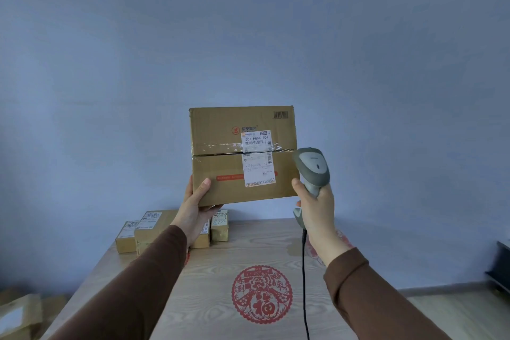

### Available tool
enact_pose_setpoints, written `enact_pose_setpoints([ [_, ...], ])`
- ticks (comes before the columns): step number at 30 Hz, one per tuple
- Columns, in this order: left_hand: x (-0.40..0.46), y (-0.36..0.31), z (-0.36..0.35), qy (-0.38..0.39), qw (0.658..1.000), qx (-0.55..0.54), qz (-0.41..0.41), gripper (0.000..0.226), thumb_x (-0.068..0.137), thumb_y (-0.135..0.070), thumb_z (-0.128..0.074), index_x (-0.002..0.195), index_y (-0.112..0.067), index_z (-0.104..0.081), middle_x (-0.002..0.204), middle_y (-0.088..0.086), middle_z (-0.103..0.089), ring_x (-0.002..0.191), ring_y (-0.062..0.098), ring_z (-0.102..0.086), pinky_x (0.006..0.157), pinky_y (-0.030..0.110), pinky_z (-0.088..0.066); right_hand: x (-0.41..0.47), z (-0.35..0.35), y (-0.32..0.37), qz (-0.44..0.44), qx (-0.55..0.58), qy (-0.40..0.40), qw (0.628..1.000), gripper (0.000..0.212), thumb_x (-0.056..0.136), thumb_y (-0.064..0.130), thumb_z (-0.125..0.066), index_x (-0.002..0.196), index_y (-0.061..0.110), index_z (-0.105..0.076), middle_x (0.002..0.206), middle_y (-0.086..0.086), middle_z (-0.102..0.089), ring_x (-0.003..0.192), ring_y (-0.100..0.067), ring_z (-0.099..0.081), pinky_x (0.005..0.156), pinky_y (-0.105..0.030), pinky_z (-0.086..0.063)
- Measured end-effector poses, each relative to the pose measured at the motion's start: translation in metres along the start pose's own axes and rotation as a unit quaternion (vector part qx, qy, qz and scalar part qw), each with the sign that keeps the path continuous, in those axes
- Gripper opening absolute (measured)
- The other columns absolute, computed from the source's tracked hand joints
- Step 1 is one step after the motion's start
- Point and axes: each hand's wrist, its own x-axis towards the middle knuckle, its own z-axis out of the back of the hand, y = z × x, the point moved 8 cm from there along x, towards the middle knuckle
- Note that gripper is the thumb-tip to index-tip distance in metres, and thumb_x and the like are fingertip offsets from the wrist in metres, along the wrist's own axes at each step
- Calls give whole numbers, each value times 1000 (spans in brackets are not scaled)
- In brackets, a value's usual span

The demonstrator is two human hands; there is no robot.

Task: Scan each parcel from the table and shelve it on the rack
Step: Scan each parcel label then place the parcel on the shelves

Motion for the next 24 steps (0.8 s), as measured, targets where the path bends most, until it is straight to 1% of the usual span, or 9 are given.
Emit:
enact_pose_setpoints([
  [2,0,1,0,0,1000,9,0,72,89,-39,-73,153,-28,-42,147,8,-58,133,27,-59,92,42,-61,-6,-18,18,16,-18,62,998,20,94,31,-72,106,16,-66,82,-2,-65,67,-17,-61,53,-20,-50],
  [3,1,2,0,1,1000,13,0,73,88,-38,-73,154,-29,-42,147,7,-57,133,26,-59,92,42,-61,-9,-27,27,27,-29,86,995,21,95,32,-71,105,15,-67,76,1,-64,63,-15,-58,52,-21,-49],
  [5,1,4,-2,6,1000,17,1,75,88,-39,-73,155,-30,-40,148,6,-57,133,26,-59,93,42,-61,-13,-40,39,43,-51,111,992,22,95,35,-69,108,18,-66,74,5,-63,62,-13,-57,58,-26,-49],
  [9,1,5,-3,8,1000,24,3,78,88,-40,-74,157,-32,-38,149,4,-57,133,24,-59,92,40,-62,-14,-50,49,52,-92,114,988,18,94,42,-68,107,32,-60,84,9,-65,72,-13,-62,70,-37,-57],
  [11,2,4,-3,11,1000,26,1,78,89,-40,-74,157,-33,-37,149,3,-57,133,23,-59,91,39,-62,-16,-52,52,61,-106,119,985,13,94,43,-67,100,41,-55,84,8,-65,73,-15,-64,70,-41,-61],
  [12,2,4,-3,11,1000,26,0,78,89,-40,-74,157,-33,-37,149,3,-57,133,23,-59,90,39,-62,-18,-52,52,61,-113,122,984,13,95,44,-66,98,42,-54,83,8,-66,70,-15,-65,68,-41,-62],
  [16,3,5,0,11,1000,22,0,80,90,-40,-76,159,-35,-35,150,3,-56,133,23,-59,95,41,-61,-23,-53,56,62,-155,116,979,14,96,46,-63,93,38,-52,74,9,-67,54,-9,-66,65,-40,-62],
  [20,3,4,2,12,1000,20,0,82,89,-40,-76,159,-35,-34,150,3,-56,133,24,-59,94,42,-61,-22,-53,53,44,-145,108,983,16,95,45,-64,94,31,-55,73,4,-67,49,-9,-62,63,-41,-61],
  [24,3,2,4,12,1000,21,-1,92,80,-45,-83,158,-35,-35,151,3,-54,134,25,-58,92,41,-62,-24,-55,53,41,-141,106,984,17,96,42,-64,96,26,-57,73,3,-66,48,-9,-60,60,-38,-58],
])
